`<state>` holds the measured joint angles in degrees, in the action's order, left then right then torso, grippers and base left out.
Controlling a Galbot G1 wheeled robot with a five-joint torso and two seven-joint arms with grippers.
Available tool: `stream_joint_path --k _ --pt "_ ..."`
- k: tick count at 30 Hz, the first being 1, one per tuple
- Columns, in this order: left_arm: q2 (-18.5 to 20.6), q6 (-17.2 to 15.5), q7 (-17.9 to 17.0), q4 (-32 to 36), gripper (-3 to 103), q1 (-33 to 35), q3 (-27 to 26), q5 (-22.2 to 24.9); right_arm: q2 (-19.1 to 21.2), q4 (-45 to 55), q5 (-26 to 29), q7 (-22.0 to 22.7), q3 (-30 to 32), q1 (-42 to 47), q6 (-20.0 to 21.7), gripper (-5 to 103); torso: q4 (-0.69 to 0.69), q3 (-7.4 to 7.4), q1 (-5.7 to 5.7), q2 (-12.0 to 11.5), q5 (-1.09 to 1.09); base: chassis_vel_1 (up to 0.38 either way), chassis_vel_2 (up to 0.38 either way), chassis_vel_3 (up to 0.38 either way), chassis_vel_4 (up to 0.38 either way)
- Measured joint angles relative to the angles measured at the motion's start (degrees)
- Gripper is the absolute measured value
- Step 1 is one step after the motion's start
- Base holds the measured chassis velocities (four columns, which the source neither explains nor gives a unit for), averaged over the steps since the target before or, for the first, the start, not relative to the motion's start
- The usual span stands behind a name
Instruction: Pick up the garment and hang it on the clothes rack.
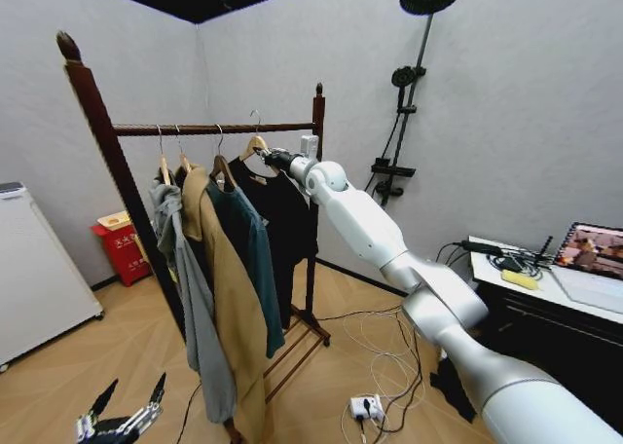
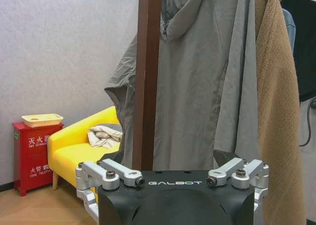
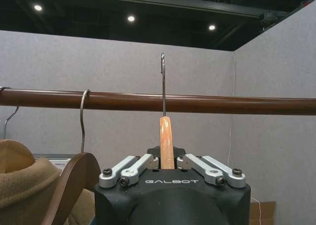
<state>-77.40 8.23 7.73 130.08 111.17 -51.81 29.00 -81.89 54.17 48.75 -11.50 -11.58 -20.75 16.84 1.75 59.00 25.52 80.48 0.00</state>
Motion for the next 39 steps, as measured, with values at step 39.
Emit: stream_joint_path --k 39 --pt "0.00 0.00 0.02 0.00 100 0.00 0.00 0.00 8.65 16.69 -0.72 9.05 -0.41 6.49 1.75 52 -0.01 -0.01 -0.03 0.01 0.01 0.000 0.000 0.000 0.000"
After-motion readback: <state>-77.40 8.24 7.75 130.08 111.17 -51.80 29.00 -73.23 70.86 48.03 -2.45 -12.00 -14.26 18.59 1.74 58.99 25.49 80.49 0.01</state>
